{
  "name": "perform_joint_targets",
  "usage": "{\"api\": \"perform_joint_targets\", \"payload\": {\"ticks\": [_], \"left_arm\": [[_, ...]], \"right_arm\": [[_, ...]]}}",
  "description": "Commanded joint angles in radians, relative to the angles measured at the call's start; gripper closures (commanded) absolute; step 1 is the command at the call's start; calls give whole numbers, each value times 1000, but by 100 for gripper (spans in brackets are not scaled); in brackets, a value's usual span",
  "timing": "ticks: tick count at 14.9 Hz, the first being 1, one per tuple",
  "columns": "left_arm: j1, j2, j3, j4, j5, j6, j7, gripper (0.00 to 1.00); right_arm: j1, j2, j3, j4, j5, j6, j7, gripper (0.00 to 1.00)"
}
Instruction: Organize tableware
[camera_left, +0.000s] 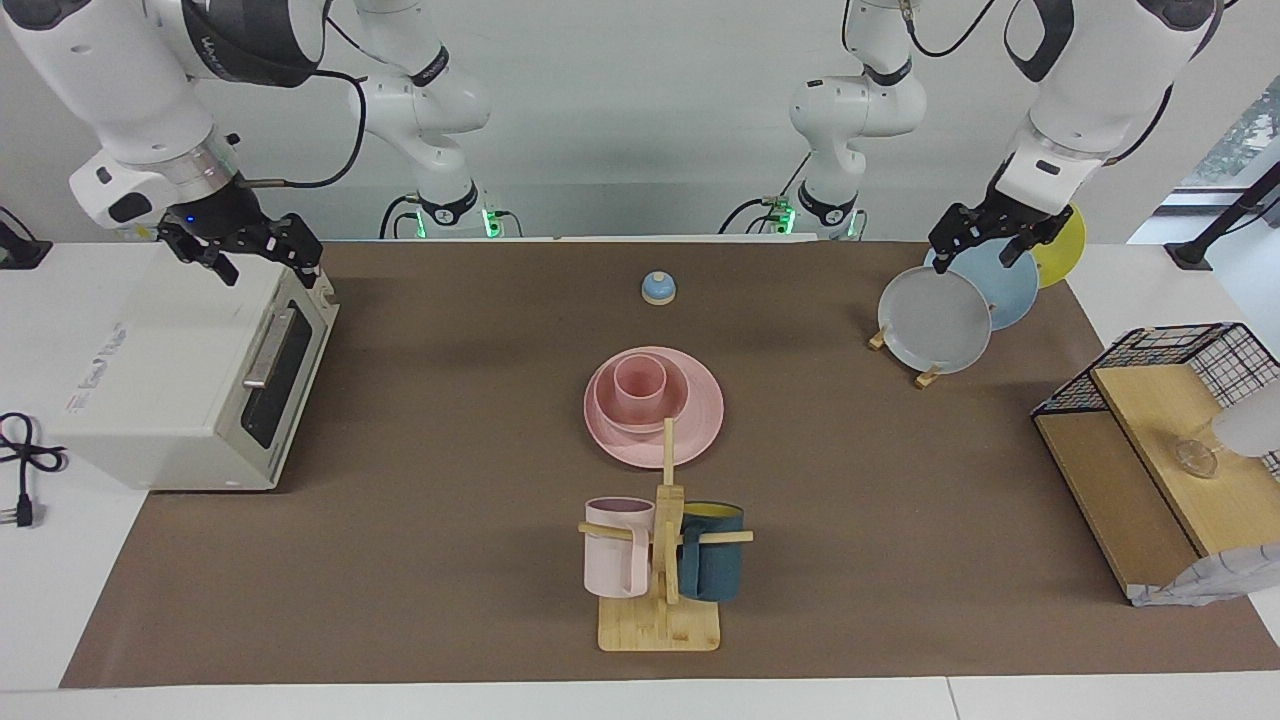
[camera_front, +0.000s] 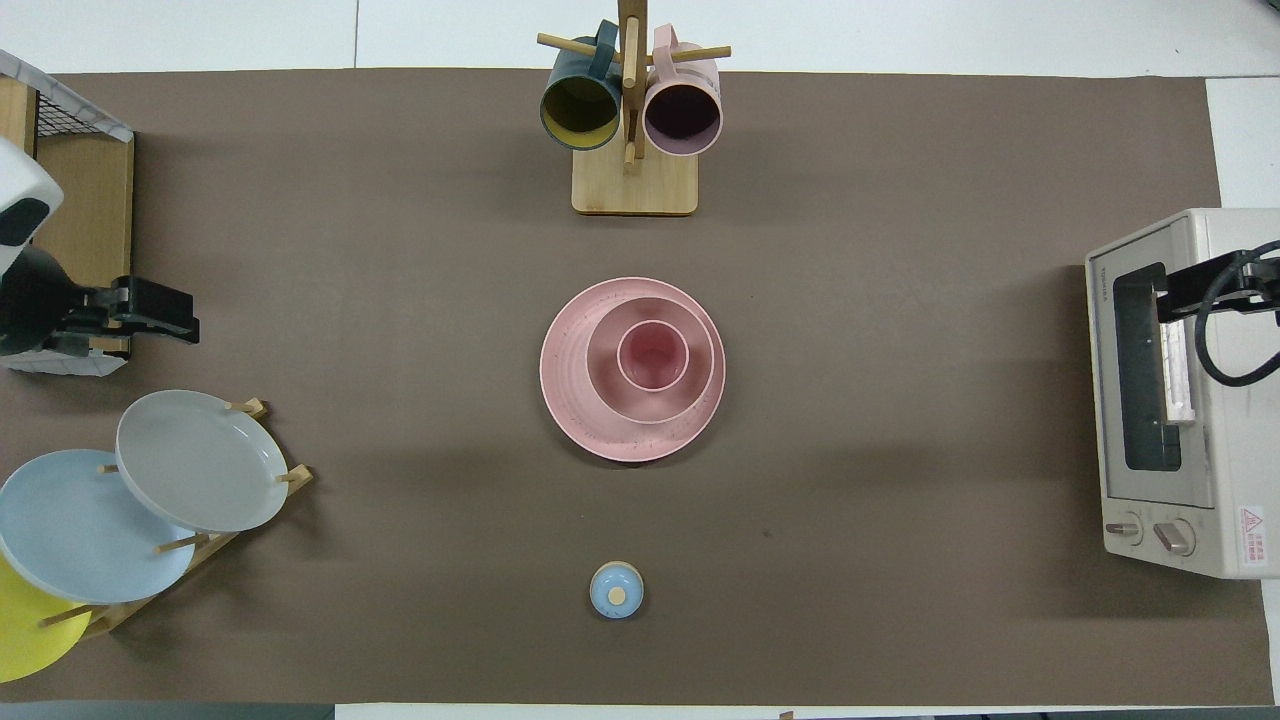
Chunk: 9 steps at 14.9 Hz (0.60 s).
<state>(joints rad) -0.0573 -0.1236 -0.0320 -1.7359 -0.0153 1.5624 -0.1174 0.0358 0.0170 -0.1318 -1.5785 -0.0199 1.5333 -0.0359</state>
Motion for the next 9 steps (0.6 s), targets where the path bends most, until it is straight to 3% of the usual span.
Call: {"api": "perform_joint_targets", "payload": {"ticks": [1,9], "left_arm": [[60,9,-55,65,11,-47,16,0],[33,25,-55,61,8,-56,7,0]], "right_arm": [[-4,-14,1,-11,14,-10,16,0],[-5,-14,1,-11,14,-10,16,0]]}}
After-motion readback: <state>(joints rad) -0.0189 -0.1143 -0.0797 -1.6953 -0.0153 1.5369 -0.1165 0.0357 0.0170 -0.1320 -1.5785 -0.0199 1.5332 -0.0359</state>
